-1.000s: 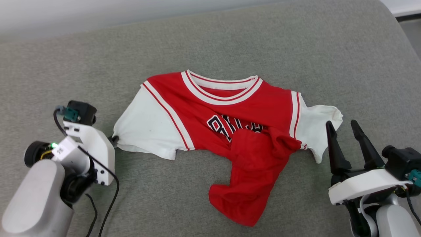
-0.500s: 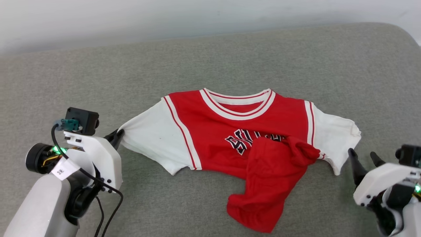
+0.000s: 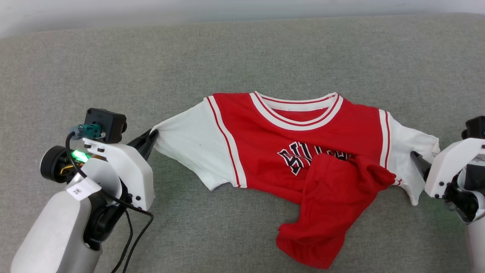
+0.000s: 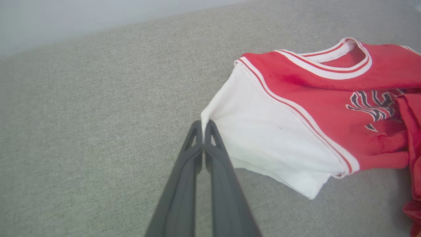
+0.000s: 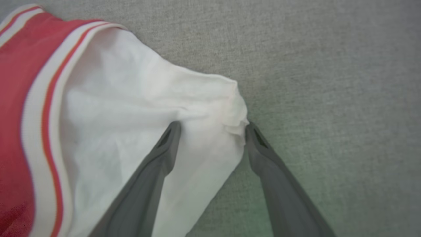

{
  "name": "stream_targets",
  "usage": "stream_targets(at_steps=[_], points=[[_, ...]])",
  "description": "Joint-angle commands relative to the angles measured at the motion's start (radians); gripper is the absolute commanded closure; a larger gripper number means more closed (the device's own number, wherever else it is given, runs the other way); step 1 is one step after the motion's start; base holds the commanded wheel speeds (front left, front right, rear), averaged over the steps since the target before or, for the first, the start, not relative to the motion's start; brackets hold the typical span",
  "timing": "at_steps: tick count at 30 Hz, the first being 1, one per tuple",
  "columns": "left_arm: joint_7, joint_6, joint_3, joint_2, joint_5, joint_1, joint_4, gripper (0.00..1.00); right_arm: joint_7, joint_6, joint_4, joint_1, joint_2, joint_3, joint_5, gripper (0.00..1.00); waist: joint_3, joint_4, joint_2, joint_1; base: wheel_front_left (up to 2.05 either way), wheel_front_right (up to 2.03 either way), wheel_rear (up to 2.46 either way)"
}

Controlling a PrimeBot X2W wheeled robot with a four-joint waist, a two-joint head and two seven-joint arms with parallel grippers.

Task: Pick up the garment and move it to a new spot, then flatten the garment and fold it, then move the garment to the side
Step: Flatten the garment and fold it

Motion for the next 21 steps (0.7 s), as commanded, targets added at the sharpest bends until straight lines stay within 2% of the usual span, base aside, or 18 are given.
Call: stream_targets(at_steps=[1,5,6,7,8,9,14,21], points=[[-0.009,-0.001,-0.003,-0.002,0.005,-0.016,0.001,1.0,0.021,0.0,0.026,-0.015,-0.009,0.021,0.014,0.0,0.015,0.01,0.0,-0.0001,0.0,0.0,0.0],[-0.02,-0.006,-0.006,-0.006,0.002,-0.021,0.014,1.0,0.139,0.0,0.119,-0.005,-0.001,0.075,0.055,0.0,0.026,0.016,0.0,-0.0001,0.0,0.0,0.0],[-0.02,-0.007,-0.007,-0.006,0.001,-0.02,0.018,1.0,0.17,0.0,0.139,0.002,0.007,0.082,0.072,0.2,0.028,0.016,0.0,-0.0001,0.0,0.0,0.0],[-0.02,-0.009,-0.008,-0.006,-0.002,-0.02,0.021,1.0,0.195,0.001,0.153,0.007,0.012,0.086,0.086,0.57,0.029,0.016,0.0,-0.0001,0.0,0.0,0.0],[-0.022,-0.011,-0.008,-0.007,-0.004,-0.022,0.023,1.0,0.217,0.001,0.165,0.009,0.014,0.091,0.096,0.85,0.03,0.016,0.0,-0.0001,0.0,0.0,0.0],[-0.023,-0.011,-0.008,-0.007,-0.005,-0.023,0.026,1.0,0.228,0.001,0.172,0.008,0.012,0.092,0.106,1.0,0.031,0.016,0.0,-0.0001,0.0,0.0,0.0],[-0.047,-0.011,-0.001,-0.002,-0.002,-0.029,0.04,1.0,0.191,0.0,0.141,-0.014,-0.024,0.091,0.123,1.0,0.017,0.01,0.0,-0.0001,0.0,0.0,0.0],[-0.141,0.032,0.039,-0.01,0.03,-0.067,0.046,1.0,0.035,0.0,-0.009,-0.065,-0.065,0.097,0.066,1.0,-0.048,-0.008,0.0,-0.0001,0.0,0.0,0.0]])
